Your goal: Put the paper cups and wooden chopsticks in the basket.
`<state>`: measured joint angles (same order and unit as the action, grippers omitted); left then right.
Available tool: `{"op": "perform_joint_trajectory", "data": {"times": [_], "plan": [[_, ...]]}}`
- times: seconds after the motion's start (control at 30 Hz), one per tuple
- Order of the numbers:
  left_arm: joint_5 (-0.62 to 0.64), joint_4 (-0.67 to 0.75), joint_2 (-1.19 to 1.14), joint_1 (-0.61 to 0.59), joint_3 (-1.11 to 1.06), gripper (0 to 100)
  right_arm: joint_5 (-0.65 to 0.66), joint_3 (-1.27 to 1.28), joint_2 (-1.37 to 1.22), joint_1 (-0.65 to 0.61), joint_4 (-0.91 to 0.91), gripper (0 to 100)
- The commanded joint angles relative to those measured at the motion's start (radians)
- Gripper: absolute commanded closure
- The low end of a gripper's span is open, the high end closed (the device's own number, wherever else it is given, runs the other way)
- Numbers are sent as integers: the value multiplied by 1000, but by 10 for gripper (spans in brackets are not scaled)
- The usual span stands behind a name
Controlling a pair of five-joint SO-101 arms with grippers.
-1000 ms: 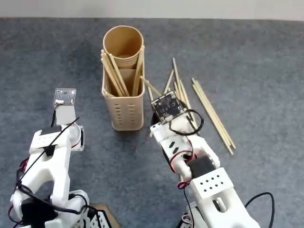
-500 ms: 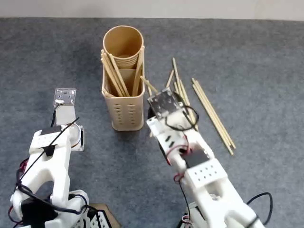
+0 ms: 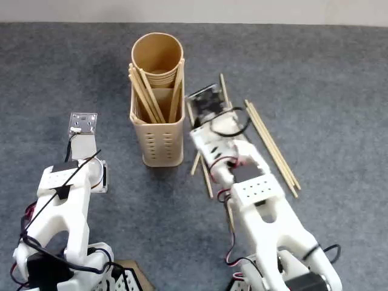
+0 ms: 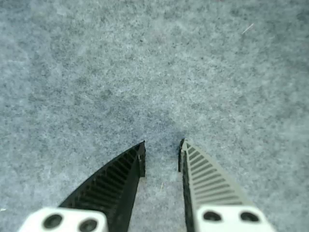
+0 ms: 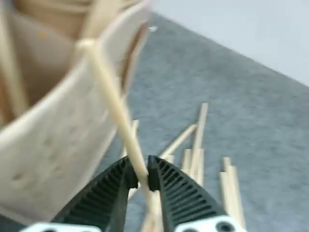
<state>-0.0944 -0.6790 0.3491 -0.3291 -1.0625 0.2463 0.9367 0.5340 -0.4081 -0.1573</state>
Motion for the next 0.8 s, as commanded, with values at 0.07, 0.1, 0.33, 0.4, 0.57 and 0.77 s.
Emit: {"op": "perform_joint_trajectory", "data": {"times": [0.07, 0.1, 0.33, 0.4, 0.57, 0.77], "plan": [[-12, 20, -2, 27, 2, 846, 14, -163, 199, 99, -159, 992], [-12, 20, -2, 27, 2, 846, 9, -203, 223, 105, -194, 992], [-12, 20, -2, 27, 2, 846, -129, -651, 231, 94, -390, 992], [-12, 20, -2, 27, 2, 846, -183, -789, 166, 65, -435, 992], [-12, 20, -2, 27, 2, 846, -307, -1041, -24, -38, -499, 992], [-12, 20, -2, 27, 2, 846, -391, -1093, -173, -93, -501, 992]]}}
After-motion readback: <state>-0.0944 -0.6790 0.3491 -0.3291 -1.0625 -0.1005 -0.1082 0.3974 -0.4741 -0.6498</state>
